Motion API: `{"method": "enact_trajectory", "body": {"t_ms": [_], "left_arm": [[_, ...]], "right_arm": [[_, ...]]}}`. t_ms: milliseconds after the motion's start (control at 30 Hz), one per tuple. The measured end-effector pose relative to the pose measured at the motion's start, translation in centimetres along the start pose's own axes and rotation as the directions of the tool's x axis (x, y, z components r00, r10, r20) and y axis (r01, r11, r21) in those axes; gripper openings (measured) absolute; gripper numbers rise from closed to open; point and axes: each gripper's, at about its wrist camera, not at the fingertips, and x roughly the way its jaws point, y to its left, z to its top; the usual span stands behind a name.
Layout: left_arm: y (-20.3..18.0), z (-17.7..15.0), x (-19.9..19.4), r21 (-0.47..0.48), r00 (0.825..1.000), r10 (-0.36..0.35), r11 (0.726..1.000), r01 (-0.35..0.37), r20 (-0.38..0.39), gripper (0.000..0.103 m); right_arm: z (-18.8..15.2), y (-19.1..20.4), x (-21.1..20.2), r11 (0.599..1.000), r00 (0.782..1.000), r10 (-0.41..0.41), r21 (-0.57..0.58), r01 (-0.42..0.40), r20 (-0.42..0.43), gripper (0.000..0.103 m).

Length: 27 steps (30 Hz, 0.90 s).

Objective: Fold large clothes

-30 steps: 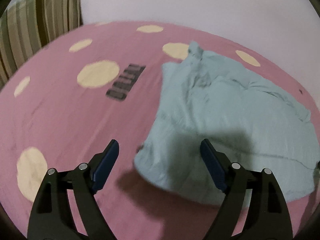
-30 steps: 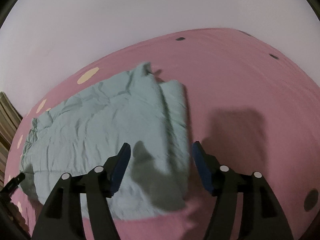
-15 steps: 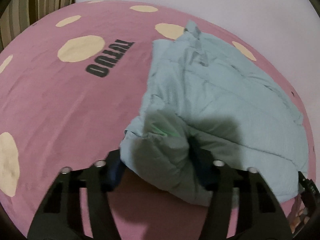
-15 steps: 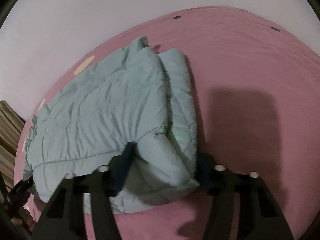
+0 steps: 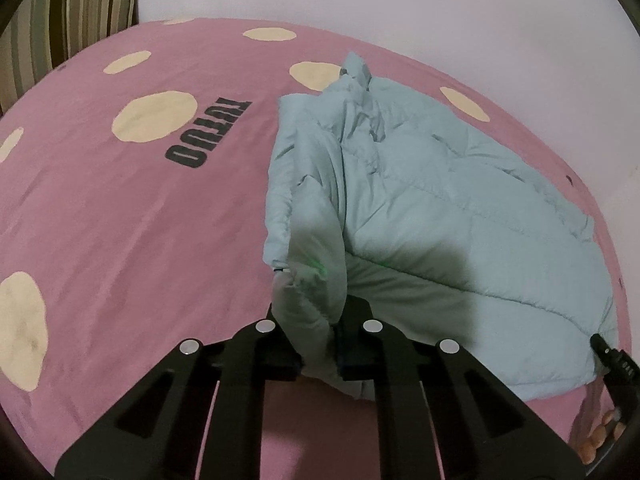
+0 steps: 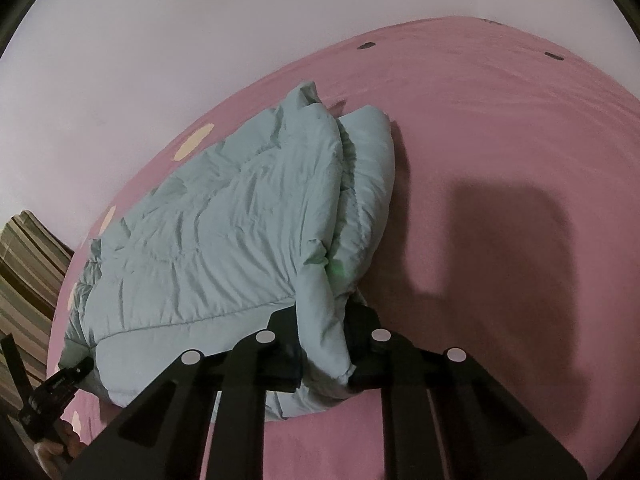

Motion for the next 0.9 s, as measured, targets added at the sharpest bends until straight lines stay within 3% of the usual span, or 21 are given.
{"method": "enact_trajectory", "body": {"t_ms": [900], "left_arm": [[3.1,-5.7,-5.0,-0.009,0.999,0.033,0.999,-0.033,0.000,0.011]], "right_arm": [[0.7,0.4,0.3,0.999,1.000,-0.025,-0.022,0.025,0.006,0.014]]}}
